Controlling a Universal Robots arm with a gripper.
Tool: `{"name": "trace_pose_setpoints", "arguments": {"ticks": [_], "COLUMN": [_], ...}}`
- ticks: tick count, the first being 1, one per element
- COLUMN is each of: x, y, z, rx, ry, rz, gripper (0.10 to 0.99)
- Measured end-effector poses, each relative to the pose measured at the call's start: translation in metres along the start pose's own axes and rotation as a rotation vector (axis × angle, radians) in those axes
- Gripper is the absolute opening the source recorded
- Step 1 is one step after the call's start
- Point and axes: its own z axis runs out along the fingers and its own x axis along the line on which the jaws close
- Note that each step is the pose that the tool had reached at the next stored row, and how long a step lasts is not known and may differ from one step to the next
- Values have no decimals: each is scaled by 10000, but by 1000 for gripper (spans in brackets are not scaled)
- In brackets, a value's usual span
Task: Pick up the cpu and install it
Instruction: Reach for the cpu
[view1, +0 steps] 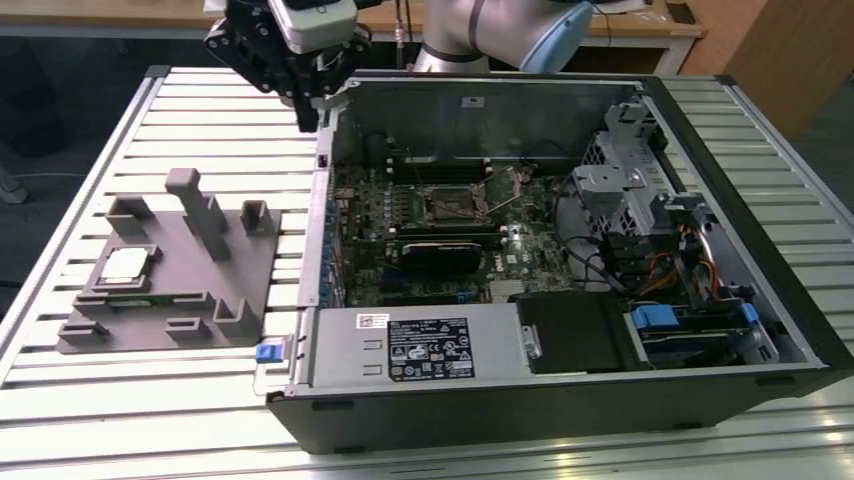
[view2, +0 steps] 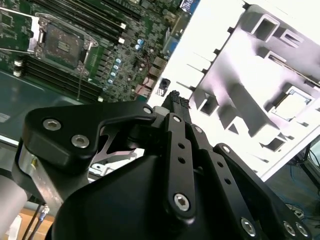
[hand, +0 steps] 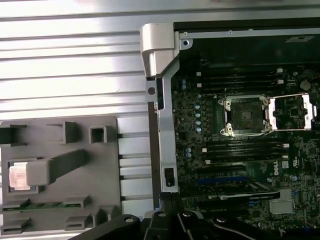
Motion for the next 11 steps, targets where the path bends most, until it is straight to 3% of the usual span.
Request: {"name": "trace_pose_setpoints", "arguments": {"ticks": [11], "x": [206], "y": [-5], "z": [6], "rx": [0], "ry": [0], "rz": [1], "gripper": [106]}}
